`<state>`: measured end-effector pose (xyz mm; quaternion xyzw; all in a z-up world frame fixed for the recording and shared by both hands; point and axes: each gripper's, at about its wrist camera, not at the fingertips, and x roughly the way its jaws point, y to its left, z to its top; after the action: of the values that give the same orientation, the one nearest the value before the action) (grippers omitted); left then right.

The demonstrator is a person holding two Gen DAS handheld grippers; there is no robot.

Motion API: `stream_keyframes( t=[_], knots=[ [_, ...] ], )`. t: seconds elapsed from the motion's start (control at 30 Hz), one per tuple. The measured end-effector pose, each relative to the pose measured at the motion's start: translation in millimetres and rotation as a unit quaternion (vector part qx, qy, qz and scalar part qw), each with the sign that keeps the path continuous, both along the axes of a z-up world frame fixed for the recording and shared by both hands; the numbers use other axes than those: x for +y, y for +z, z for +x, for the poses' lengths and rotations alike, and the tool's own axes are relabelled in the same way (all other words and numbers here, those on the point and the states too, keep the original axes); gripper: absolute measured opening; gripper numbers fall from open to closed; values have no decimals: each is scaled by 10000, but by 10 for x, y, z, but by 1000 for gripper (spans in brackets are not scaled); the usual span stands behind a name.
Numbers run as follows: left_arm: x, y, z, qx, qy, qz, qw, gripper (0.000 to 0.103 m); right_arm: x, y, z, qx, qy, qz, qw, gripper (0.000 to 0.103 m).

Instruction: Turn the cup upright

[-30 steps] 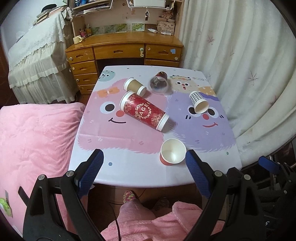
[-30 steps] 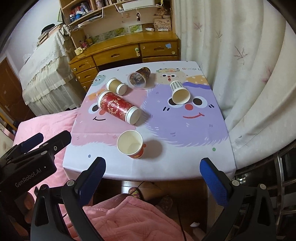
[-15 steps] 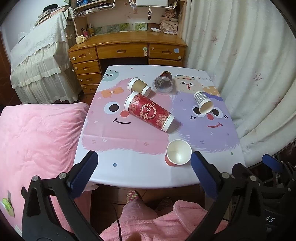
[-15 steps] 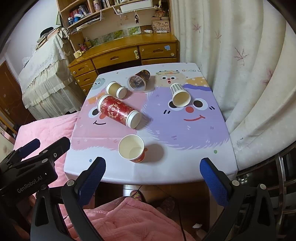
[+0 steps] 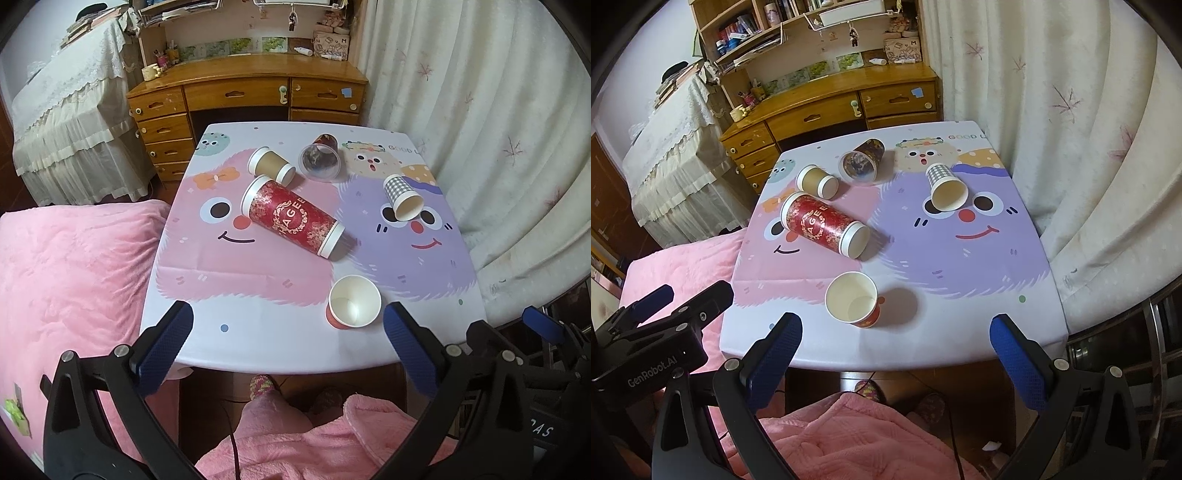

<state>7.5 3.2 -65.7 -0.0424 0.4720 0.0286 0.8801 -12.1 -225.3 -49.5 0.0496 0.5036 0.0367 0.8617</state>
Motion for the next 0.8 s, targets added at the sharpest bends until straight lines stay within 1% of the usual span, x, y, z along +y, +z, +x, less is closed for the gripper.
stream_keyframes(
  t=[0.27,0.8],
  knots=[
    [-21,-65,28,91,-21,-105,9999,102,-68,-68,13,135,-64,5,9999,103],
    [-34,-70,24,77,-29,-110,9999,102,-80,-76,6,131,-71,-2,9999,103]
  ],
)
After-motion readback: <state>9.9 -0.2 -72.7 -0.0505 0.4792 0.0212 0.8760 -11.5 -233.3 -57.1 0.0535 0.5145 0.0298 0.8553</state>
